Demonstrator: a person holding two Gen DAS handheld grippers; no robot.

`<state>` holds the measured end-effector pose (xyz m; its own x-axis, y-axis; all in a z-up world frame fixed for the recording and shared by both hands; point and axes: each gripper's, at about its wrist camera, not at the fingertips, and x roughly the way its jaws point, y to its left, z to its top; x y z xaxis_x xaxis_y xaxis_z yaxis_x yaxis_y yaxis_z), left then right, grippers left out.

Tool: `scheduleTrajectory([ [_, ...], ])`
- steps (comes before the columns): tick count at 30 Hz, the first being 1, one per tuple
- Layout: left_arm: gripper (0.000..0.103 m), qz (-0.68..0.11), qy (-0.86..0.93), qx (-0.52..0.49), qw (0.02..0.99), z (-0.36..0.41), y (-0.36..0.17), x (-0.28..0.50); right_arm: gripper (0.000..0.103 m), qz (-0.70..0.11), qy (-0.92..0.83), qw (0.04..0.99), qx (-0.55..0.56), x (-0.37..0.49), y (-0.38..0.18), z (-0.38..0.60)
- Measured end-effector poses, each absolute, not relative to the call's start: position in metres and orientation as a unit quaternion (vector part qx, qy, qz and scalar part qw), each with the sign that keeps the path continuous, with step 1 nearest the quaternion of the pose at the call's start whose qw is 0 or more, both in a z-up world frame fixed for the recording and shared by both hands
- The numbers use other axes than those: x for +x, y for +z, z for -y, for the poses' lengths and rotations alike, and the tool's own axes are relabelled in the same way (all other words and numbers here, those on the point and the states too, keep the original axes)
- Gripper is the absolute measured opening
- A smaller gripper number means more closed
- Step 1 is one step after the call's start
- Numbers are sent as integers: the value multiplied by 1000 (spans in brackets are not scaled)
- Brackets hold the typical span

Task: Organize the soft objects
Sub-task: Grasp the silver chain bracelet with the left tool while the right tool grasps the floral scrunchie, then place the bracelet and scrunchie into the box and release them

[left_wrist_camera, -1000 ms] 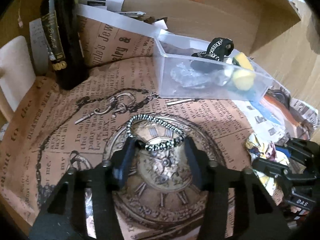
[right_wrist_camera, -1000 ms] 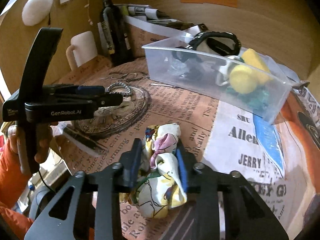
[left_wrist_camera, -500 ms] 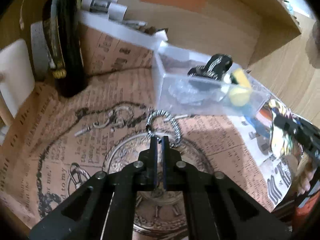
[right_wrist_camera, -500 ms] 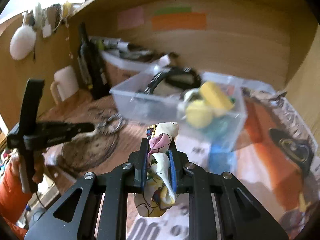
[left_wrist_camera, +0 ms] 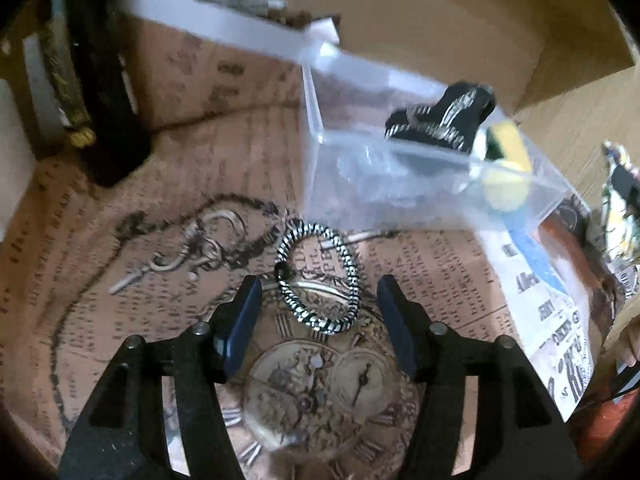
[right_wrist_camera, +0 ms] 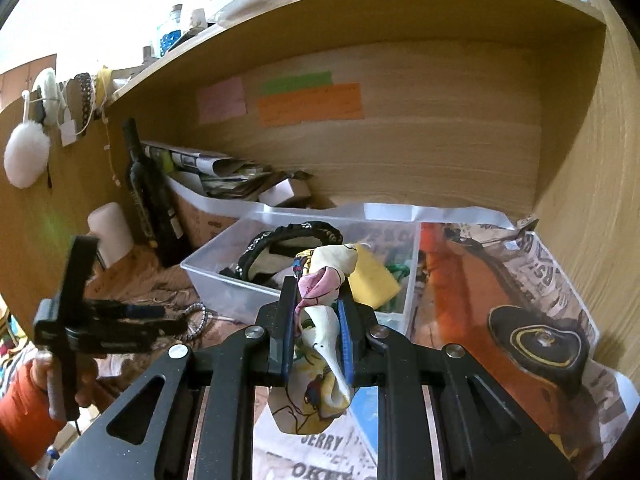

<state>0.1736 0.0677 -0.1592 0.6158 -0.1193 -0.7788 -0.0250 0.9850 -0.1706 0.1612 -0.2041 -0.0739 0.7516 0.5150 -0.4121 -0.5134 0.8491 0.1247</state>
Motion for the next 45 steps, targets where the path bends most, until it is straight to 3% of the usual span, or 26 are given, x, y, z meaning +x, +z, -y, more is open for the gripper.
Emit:
scheduleTrajectory([
  [2, 56, -429, -24, -65, 901, -64, -160, 175, 16, -222, 274, 936, -1, 165, -74, 204],
  [4, 43, -430, -26, -43, 902, -59, -163, 177, 16, -222, 271, 937, -5, 169, -74, 203],
  [6, 37, -426, -28, -22, 904, -53, -164, 177, 16, -220, 269, 938, -6, 173, -72, 205],
  [8, 13, -424, -30, -8, 905, -50, -164, 174, 16, -217, 267, 939, -5, 177, -70, 207],
  [14, 10, -394, -44, -37, 917, -57, -144, 155, 16, -211, 256, 943, -3, 192, -64, 208],
  [25, 10, -274, -51, -49, 959, -59, -57, 152, 16, -210, 253, 944, -11, 215, -58, 198],
  [45, 11, -385, -78, -34, 919, -32, -109, 252, 17, -278, 287, 913, -79, 260, -96, 129],
])
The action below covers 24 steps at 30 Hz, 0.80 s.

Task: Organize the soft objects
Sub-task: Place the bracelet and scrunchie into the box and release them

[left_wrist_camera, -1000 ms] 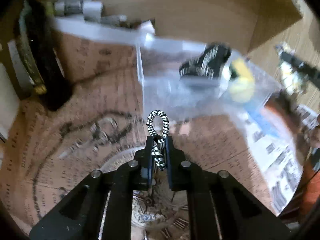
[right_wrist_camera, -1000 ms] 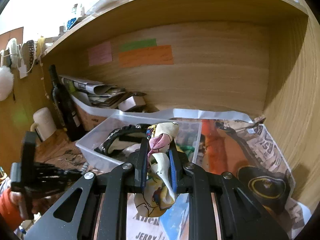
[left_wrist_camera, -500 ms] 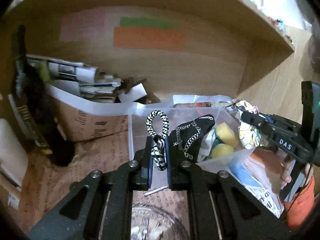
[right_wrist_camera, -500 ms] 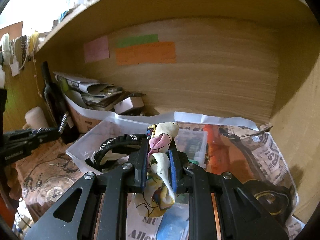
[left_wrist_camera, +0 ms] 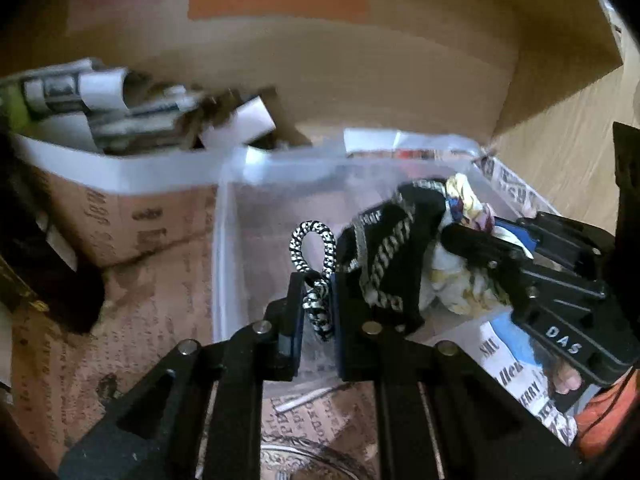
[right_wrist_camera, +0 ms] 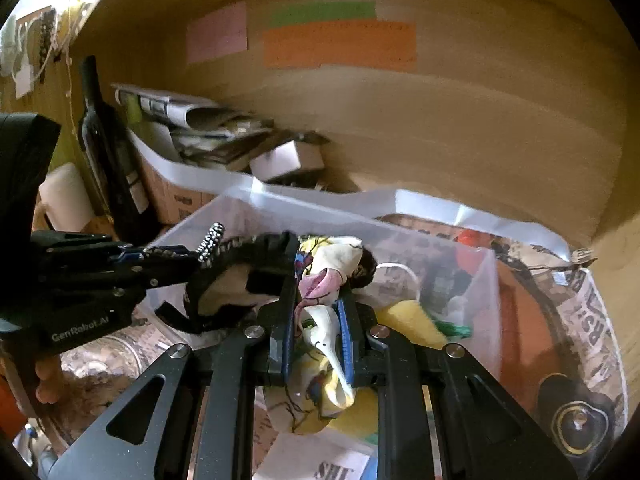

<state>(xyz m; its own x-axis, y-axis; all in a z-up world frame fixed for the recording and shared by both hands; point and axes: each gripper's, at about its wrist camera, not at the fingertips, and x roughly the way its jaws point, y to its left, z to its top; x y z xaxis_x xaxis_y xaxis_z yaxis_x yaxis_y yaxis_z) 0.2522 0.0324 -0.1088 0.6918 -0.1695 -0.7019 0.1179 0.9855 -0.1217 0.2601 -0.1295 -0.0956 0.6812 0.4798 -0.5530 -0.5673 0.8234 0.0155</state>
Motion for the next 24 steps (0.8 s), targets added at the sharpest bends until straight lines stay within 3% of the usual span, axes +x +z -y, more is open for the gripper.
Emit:
scheduleTrajectory([
  [5, 23, -383, -78, -39, 920, -34, -107, 247, 23, -301, 280, 908, -86, 263, -102, 128],
  [10, 45, -353, -74, -45, 932, -38, -89, 228, 56, -280, 273, 917, -76, 253, -89, 136],
  [13, 54, -330, -74, -46, 940, -39, -72, 213, 59, -260, 272, 924, -73, 243, -78, 142],
  [18, 56, -274, -70, -52, 958, -40, -36, 179, 60, -219, 268, 936, -64, 215, -53, 153],
  [20, 61, -250, -60, -48, 965, -39, -24, 164, 61, -201, 268, 940, -59, 201, -42, 158],
  [24, 62, -200, -42, -41, 978, -33, -1, 130, 72, -149, 265, 951, -45, 167, -19, 168],
])
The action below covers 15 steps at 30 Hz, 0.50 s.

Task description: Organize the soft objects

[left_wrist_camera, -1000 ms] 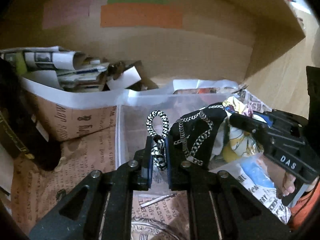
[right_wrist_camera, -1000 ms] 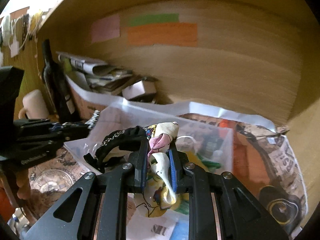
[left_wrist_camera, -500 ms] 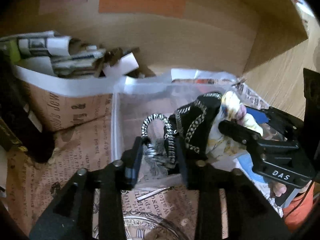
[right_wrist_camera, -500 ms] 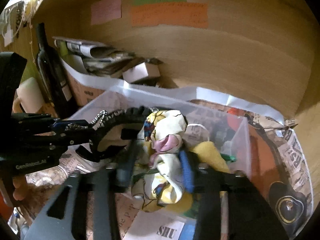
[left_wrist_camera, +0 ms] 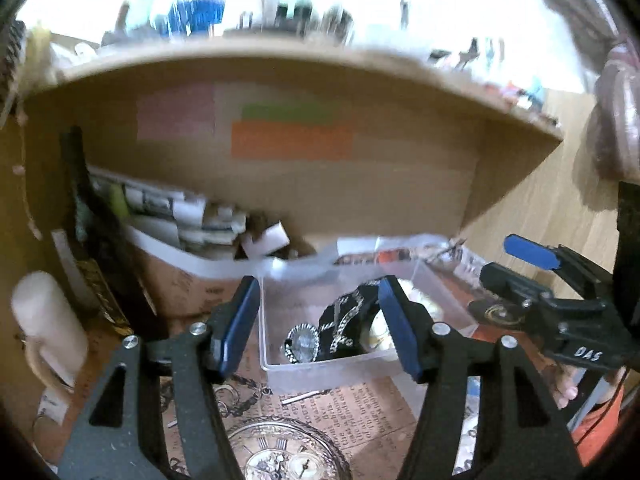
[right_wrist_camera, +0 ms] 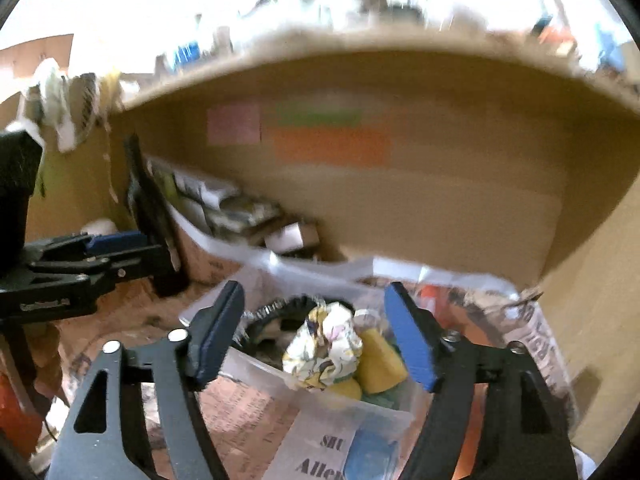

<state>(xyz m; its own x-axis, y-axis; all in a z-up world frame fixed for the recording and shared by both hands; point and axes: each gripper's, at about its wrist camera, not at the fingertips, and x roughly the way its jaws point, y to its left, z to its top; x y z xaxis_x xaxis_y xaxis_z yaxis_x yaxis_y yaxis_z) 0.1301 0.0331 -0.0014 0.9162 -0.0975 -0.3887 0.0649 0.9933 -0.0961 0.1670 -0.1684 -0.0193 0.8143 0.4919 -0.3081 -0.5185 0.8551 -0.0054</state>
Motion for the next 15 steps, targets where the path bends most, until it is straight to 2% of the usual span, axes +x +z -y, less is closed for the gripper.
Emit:
scheduleTrajectory([
  [4, 64, -161, -30, -35, 986, -27, 14, 100, 74, -108, 268, 957, -29, 135, 1, 181],
  [5, 67, -154, -28, -33, 987, -27, 16, 95, 76, -100, 268, 958, -25, 129, 4, 184],
  [7, 74, -133, -22, -29, 990, -24, 22, 80, 86, -86, 265, 960, -17, 117, 10, 189],
  [11, 86, -107, -17, -26, 994, -20, 30, 59, 88, -68, 259, 963, -10, 99, 15, 195],
  [15, 95, -86, -12, -17, 996, -12, 31, 41, 101, -61, 253, 966, 0, 89, 15, 200],
])
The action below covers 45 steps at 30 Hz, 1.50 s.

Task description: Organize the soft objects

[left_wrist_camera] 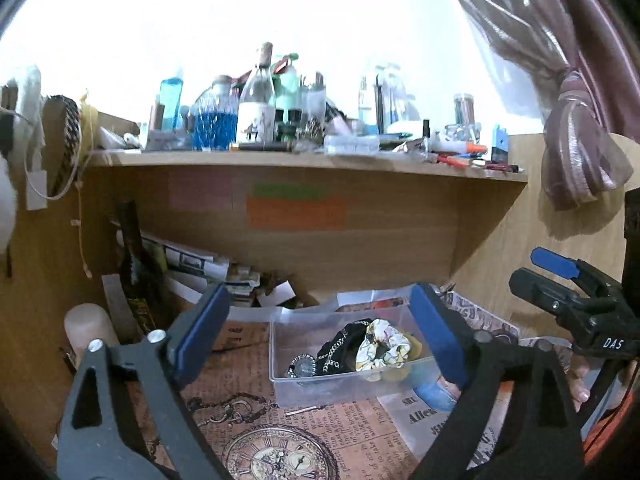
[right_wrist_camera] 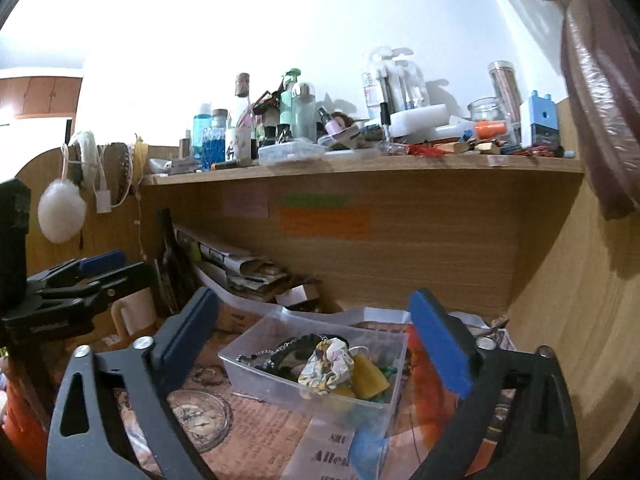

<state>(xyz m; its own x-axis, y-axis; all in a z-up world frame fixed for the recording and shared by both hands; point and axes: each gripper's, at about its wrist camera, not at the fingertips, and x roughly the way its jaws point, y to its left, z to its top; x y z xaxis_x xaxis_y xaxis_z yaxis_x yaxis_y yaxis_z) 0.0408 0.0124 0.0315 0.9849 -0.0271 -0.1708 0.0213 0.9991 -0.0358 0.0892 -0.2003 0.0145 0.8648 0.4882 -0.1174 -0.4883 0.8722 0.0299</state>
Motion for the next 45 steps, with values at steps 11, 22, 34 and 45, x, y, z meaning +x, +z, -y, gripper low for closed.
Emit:
scheduleTrajectory([
  [11, 102, -74, -6, -9, 997, -5, 30, 23, 103, -54, 234, 971, -2, 68, 12, 204],
  [22, 103, -75, -6, -8, 997, -3, 29, 21, 103, -53, 234, 971, -1, 64, 9, 205],
  [34, 103, -74, -12, -6, 997, -4, 31, 22, 103, -49, 234, 971, -2, 62, 10, 204],
  [45, 103, -75, -15, -6, 997, -4, 30, 22, 103, -48, 235, 971, 1, 61, 10, 202],
])
